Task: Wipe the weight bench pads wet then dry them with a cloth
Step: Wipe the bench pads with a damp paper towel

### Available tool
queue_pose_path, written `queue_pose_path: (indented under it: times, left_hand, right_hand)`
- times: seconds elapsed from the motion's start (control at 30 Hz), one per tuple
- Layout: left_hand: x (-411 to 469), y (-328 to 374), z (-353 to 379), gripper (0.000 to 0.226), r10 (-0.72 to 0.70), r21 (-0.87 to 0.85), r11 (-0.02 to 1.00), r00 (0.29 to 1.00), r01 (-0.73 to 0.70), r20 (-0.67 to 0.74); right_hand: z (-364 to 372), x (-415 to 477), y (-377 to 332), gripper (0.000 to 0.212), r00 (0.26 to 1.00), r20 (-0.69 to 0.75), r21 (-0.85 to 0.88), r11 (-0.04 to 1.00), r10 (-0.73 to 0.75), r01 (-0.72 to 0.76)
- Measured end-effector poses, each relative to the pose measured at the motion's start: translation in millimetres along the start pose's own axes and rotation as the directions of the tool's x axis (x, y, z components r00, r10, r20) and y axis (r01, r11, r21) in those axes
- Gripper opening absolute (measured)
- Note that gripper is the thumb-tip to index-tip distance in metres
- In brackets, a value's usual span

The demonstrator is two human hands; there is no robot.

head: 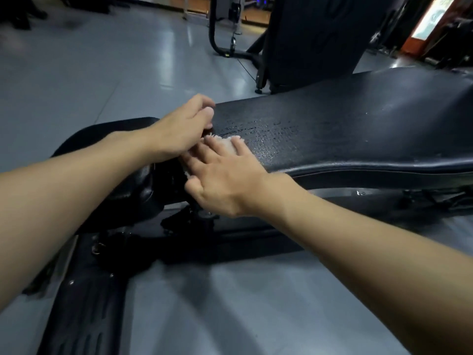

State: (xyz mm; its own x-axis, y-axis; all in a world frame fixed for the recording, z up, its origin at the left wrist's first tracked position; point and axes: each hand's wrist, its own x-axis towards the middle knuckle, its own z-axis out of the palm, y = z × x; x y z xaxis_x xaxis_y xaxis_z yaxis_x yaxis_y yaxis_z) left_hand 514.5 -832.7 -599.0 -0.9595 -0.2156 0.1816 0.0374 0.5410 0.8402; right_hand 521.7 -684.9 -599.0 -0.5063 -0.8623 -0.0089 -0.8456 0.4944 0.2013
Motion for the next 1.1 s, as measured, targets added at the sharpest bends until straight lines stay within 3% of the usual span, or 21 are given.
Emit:
queue_pose_path:
  times: [0.07,0.23,0.4,0.57,0.67,0.87,1.03,1.1]
  left_hand:
    - [-5,7,5,0.042,-0.027,0.067,0.997,1.000,0.028,-0.008]
    - [-2,38,27,0.032,0.049,0.212,0.976,0.998,-0.057,0.041]
    - [13,73,66,0.038,0.140,0.306,0.939,0.987,-0.159,0.082]
    - [28,115,122,0.027,0.211,0.318,0.916,0.967,-0.246,0.142]
    - [38,144,155,0.033,0.260,0.309,0.897,0.942,-0.316,0.210]
    - [59,198,215,0.038,0.311,0.305,0.853,0.883,-0.423,0.352]
    - [70,226,249,0.042,0.248,0.562,0.674,0.864,-0.478,0.438]
    - [72,225,249,0.046,0.254,0.549,0.682,0.860,-0.484,0.442]
  right_hand:
    - [2,-14,5,0.095,0.998,-0.040,-0.052,0.998,-0.045,0.043]
    - [11,-51,41,0.078,0.987,-0.160,0.002,1.000,-0.004,0.005]
    - [14,-101,112,0.069,0.966,-0.191,-0.054,0.980,0.176,-0.189]
    - [11,-142,172,0.070,0.922,-0.213,-0.063,0.937,0.324,-0.344]
    - [10,-163,203,0.076,0.883,-0.245,-0.056,0.903,0.401,-0.426]
    - [12,-211,291,0.072,0.709,-0.322,0.019,0.753,0.628,-0.658]
    - [17,-227,365,0.057,0.536,-0.365,0.133,0.613,0.761,-0.779]
    - [15,-233,390,0.055,0.452,-0.366,0.207,0.545,0.814,-0.813]
